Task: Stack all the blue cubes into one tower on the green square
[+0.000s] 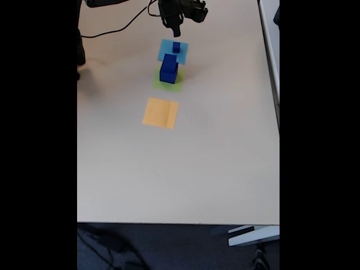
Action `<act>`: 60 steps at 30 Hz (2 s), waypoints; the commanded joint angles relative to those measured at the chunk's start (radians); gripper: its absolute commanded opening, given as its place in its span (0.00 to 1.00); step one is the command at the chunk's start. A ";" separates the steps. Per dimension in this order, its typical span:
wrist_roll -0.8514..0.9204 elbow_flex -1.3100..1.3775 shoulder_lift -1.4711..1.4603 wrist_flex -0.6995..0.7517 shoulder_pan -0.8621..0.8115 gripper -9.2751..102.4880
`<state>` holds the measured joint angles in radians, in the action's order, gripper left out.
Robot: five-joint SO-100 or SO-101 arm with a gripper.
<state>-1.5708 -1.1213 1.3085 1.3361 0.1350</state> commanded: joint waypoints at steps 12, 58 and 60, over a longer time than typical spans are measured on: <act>0.206 0.067 0.184 0.049 -0.186 0.08; 0.477 0.252 -0.337 0.003 -0.555 0.08; 0.477 0.252 -0.351 0.008 -0.563 0.08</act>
<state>-1.0983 -0.9265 0.9449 1.3545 -0.4157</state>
